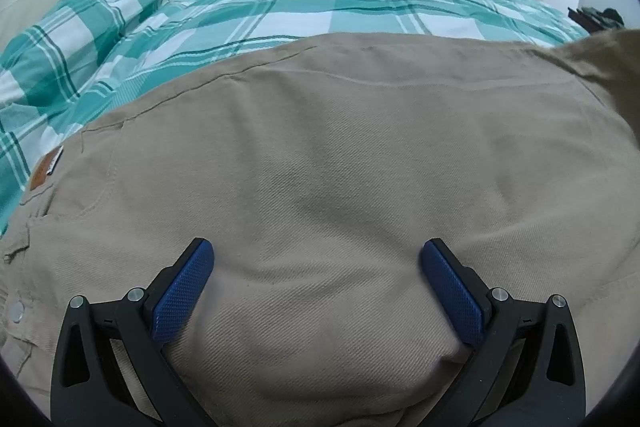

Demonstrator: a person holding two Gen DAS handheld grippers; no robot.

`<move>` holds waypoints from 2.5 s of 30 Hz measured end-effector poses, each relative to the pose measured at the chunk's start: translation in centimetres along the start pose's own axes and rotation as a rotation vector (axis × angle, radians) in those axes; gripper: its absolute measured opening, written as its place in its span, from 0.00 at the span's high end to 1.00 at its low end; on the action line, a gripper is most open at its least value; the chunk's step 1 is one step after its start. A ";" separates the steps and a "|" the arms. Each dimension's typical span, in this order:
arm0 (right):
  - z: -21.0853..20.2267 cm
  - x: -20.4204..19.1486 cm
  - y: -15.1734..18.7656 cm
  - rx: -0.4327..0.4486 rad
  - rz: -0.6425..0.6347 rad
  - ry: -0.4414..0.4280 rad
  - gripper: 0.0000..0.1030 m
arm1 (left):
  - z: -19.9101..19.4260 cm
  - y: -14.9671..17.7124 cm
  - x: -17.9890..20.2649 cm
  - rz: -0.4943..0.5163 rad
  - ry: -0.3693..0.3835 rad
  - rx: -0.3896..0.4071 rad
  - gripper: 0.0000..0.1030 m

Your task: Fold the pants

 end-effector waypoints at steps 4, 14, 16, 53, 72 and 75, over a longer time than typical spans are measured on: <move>-2.5 -1.2 9.0 -0.093 -0.032 0.072 0.94 | 0.0 -0.1 0.1 0.007 -0.017 -0.012 0.01; -11.1 15.3 24.8 -0.112 0.658 0.612 0.25 | -3.8 1.5 0.6 0.035 -0.078 -0.129 0.01; -11.2 10.6 23.2 -0.058 0.587 0.551 0.25 | -6.5 3.7 2.4 0.087 0.004 -0.124 0.01; 1.8 4.2 21.3 0.219 1.241 -0.023 0.54 | -9.1 15.8 2.6 0.096 0.112 -0.125 0.01; -17.4 -10.9 13.6 0.454 0.579 -0.158 0.96 | -12.6 -0.7 1.8 -0.273 0.757 -0.215 0.01; -19.6 -13.0 15.1 0.464 0.509 -0.189 0.96 | -11.9 -2.0 1.6 -0.262 0.736 -0.231 0.01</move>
Point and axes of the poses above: each gripper's, at about its wrist camera, not at the fingertips, and z roughly the way its jaws point, x to its right, y to its underside, the point moved 9 cm from there along z, roughly the way its jaws point, and after that the axes turned 15 degrees about -x, right-handed, at the moved point
